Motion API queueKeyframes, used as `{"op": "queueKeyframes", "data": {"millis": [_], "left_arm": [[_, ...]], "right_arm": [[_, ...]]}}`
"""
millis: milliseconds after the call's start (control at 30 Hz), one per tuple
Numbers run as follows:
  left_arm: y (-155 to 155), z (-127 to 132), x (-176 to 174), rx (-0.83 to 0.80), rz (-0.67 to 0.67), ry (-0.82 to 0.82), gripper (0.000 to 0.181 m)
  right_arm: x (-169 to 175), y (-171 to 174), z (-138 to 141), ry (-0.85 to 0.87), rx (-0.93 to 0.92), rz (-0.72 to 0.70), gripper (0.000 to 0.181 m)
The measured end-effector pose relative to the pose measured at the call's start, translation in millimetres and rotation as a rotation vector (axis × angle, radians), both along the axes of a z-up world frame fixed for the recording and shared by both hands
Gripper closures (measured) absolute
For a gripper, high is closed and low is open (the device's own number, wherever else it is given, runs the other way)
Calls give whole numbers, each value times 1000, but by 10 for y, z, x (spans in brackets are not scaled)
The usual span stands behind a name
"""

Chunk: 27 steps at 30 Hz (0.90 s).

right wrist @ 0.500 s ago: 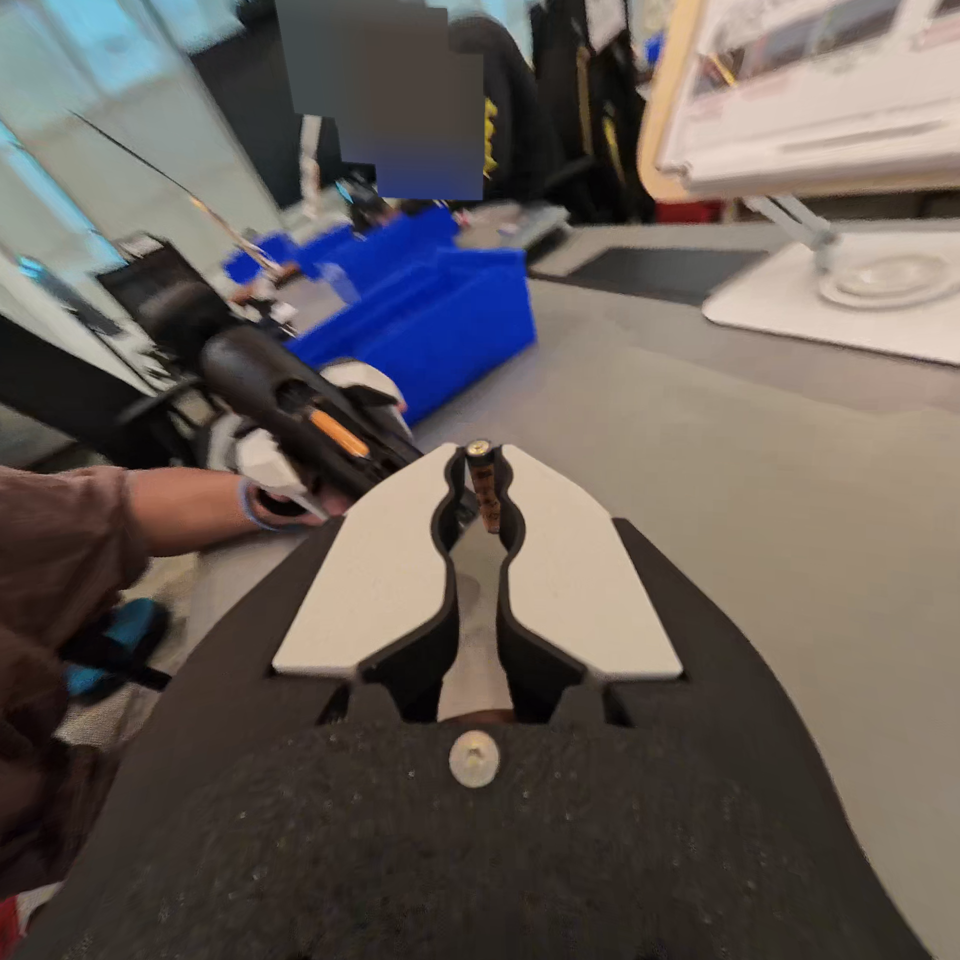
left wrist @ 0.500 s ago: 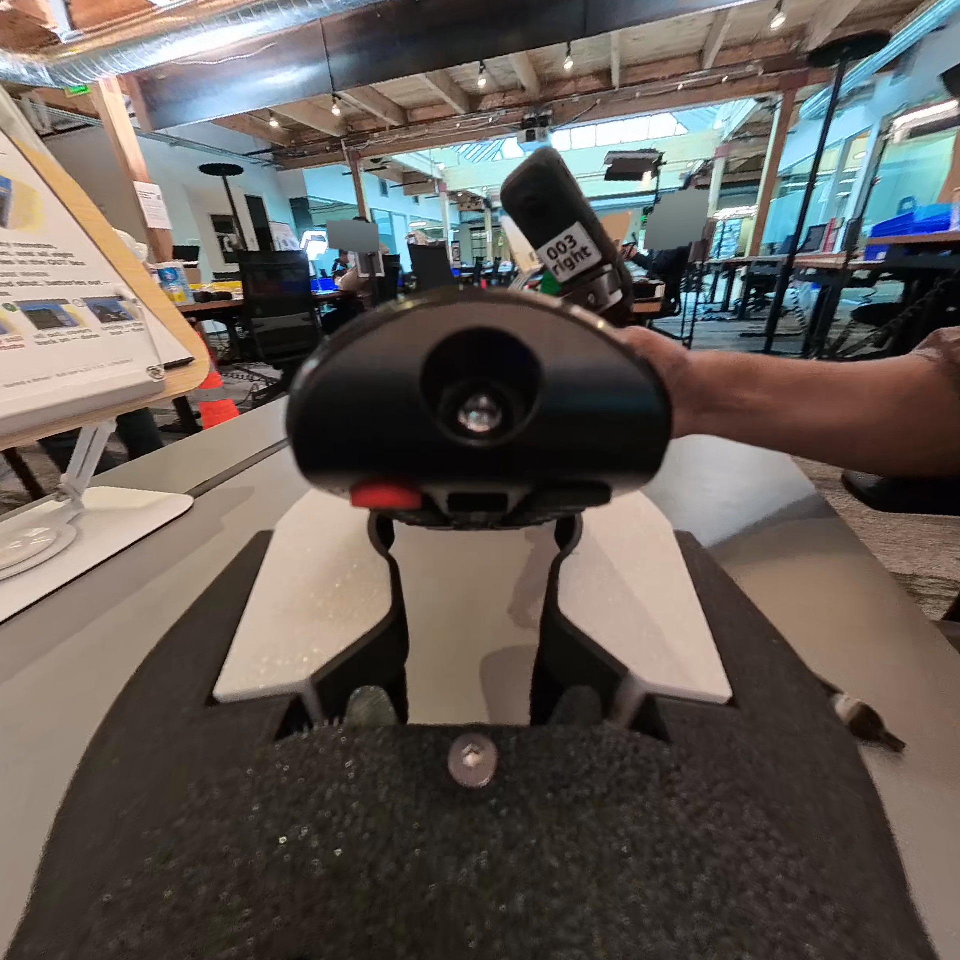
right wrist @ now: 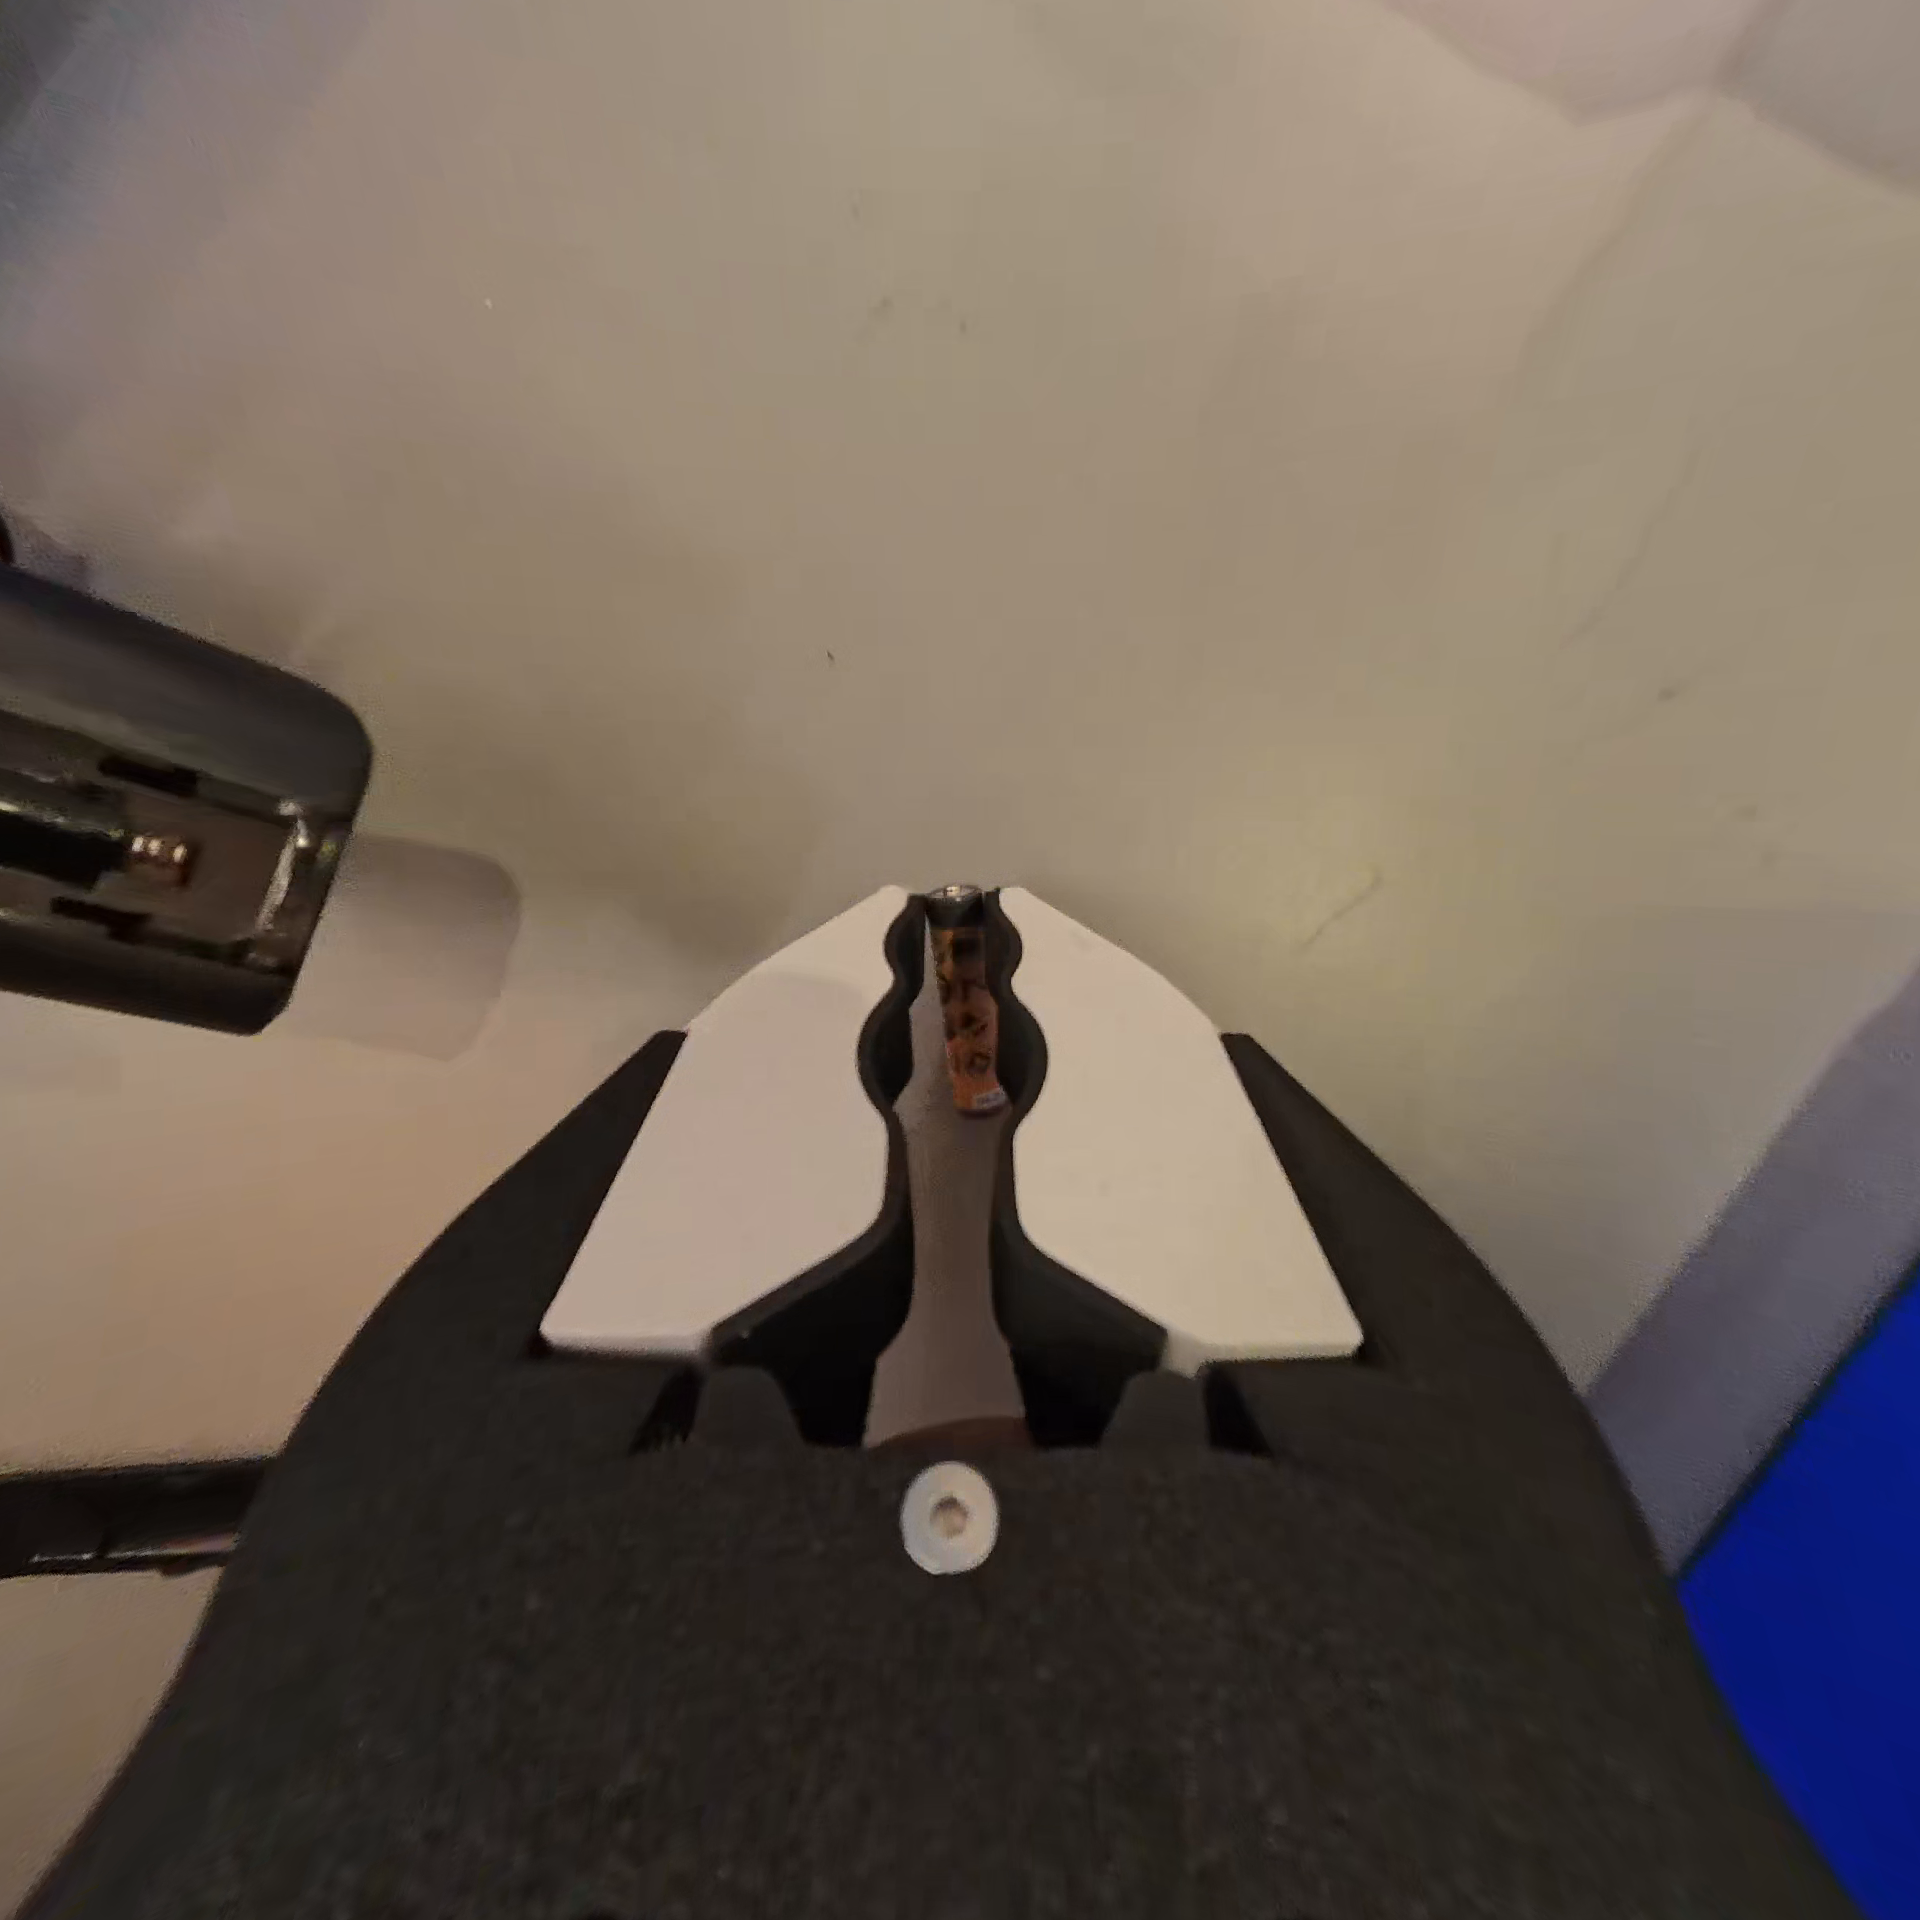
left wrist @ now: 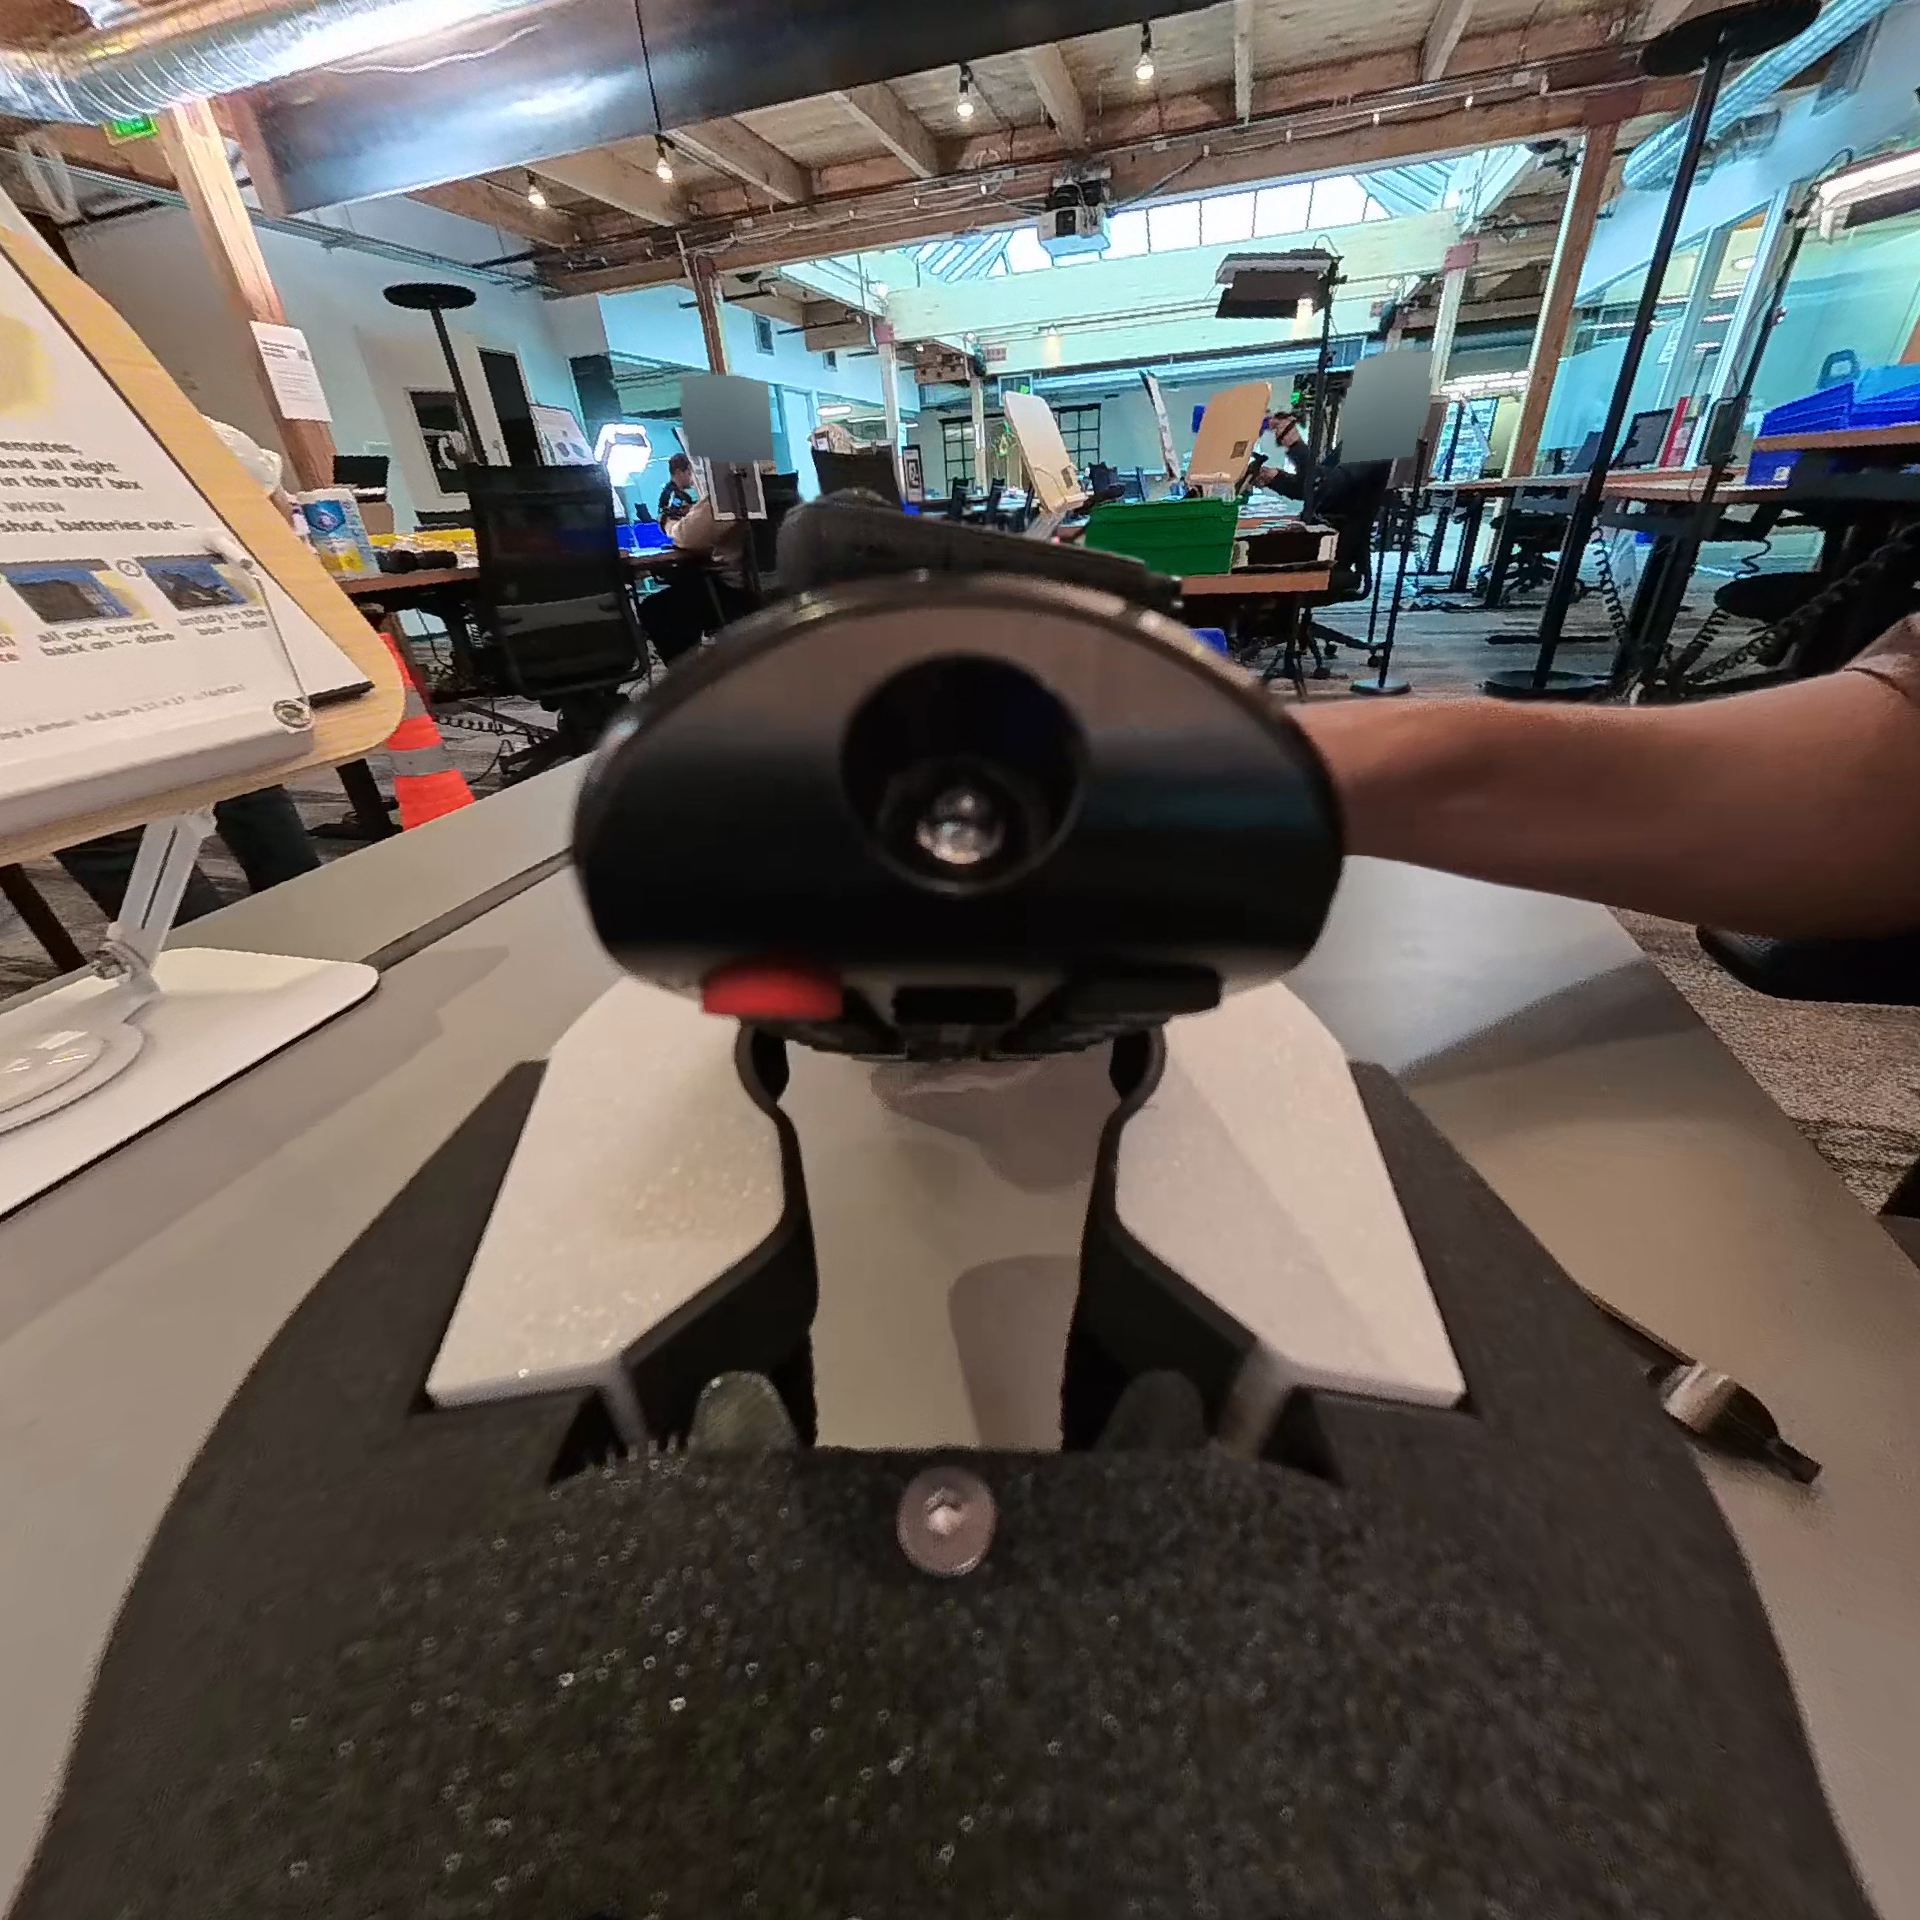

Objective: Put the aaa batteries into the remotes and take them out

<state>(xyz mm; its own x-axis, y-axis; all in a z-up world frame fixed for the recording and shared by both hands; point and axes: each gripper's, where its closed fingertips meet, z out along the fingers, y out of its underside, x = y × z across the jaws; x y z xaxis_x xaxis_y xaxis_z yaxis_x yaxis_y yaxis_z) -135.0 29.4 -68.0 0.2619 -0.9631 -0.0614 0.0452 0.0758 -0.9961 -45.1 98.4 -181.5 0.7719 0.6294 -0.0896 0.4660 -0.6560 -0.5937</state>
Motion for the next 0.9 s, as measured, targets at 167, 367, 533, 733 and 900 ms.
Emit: {"op": "queueKeyframes", "data": {"millis": [167,367,533,733,900], "left_arm": [[-3,-27,18,3,-2,12,121],[11,-33,9,6,4,19,121],[-24,-30,25,12,-6,19,121],[-42,10,17,34,0,4,121],[-55,39,5,109,36,20,121]], "right_arm": [[-24,4,-149,51,-20,-10,171],[-27,0,-151,79,-23,-10,171],[-103,-20,-37,111,14,26,160],[-222,-46,525,308,139,77,157],[-599,-318,835,799,-141,75,118]]}}
